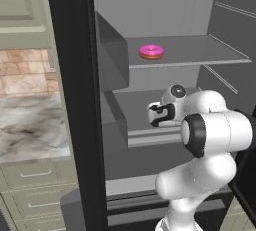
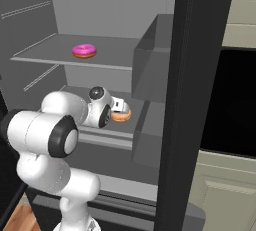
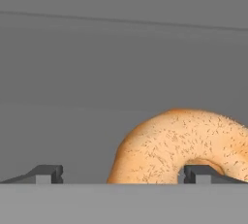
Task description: Take the donuts from the fridge and place them on the empty tray on the dining counter.
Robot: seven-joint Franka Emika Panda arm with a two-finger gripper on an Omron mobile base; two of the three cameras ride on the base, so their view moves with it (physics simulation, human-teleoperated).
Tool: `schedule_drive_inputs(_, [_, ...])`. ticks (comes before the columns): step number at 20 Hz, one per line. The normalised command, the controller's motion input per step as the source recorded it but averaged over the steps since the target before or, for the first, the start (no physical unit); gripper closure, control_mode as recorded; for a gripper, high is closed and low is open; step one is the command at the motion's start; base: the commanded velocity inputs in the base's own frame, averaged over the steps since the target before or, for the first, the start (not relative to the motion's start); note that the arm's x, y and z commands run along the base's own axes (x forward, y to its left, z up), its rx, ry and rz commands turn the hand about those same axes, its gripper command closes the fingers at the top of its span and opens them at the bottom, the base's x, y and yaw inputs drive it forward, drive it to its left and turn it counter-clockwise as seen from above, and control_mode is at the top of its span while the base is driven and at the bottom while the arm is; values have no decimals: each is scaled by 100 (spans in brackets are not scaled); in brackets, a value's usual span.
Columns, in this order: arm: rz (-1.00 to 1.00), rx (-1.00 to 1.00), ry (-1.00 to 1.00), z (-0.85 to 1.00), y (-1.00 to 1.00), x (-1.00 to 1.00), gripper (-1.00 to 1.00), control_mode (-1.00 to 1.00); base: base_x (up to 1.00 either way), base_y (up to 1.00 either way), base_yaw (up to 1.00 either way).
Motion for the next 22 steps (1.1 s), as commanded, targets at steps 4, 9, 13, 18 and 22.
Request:
schedule_drive_inputs(4, [0,0,1,-36,-6,10,100,-100,0,0,0])
schedule_drive_inputs(9, [0,0,-1,-14,0,3,100,-100,0,0,0])
schedule_drive_inputs(13, [1,0,-10,2,0,-39,100,-100,0,0,0])
schedule_drive_inputs(18, [9,0,-11,57,0,-77,100,-100,0,0,0])
schedule_drive_inputs(22, [10,0,-12,76,0,-76,100,-100,0,0,0])
